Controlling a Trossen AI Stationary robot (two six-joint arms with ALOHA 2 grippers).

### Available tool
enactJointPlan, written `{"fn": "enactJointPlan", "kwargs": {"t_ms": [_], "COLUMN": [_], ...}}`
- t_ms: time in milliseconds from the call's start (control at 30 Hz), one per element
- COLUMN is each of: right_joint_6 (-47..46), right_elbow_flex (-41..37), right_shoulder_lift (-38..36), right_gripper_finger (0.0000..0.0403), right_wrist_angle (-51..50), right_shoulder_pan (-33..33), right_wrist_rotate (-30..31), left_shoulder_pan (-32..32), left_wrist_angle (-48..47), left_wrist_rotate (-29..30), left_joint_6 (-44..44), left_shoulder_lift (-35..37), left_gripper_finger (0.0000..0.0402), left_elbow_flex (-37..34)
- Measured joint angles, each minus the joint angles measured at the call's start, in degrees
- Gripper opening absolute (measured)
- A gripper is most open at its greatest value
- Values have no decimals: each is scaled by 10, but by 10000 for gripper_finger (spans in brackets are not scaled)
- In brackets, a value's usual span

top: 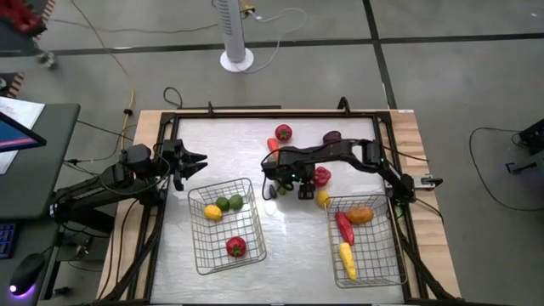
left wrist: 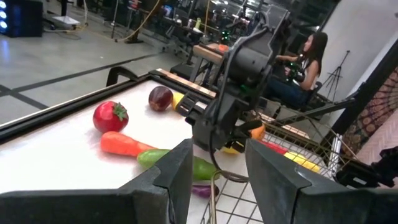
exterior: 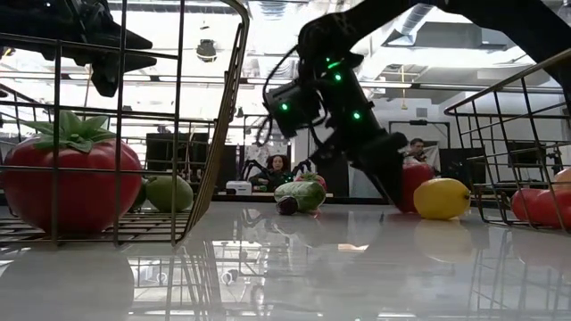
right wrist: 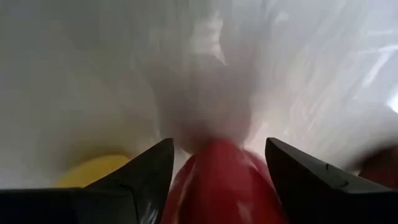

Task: Sort produce into baskets
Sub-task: Put the red bell pepper into the right wire basket

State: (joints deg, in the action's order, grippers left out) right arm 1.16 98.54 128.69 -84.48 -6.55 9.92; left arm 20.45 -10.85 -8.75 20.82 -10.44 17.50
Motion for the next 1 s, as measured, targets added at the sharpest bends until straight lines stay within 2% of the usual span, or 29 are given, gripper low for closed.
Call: {"fn": "enactJointPlan", "kwargs": {"t_ms": [267,433,733,867,1000], "right_joint_6": [-4,2,-35,-44,-94], "right_elbow_flex": [-16,4,-15,-77,-155], "right_shoulder_lift": [0,-16,-165,-238,-295], "right_gripper_finger": [268,263,265,265,265], "right_wrist_angle": [-5,-40,-8,14,63], "right_shoulder_pan": [0,-4,-30,-43,-55], "right_wrist_rotate": [42,64,63,58,45], "left_shoulder_pan": [0,0,0,0,0], "left_wrist_angle": [0,-2,-5,-5,-4], "left_wrist_rotate": [2,4,4,1,2], "left_joint_6": [0,0,0,1,2], "left_shoulder_lift": [0,0,0,0,0], "left_gripper_finger": [133,133,133,133,133], "left_elbow_flex": [0,0,0,0,0]}}
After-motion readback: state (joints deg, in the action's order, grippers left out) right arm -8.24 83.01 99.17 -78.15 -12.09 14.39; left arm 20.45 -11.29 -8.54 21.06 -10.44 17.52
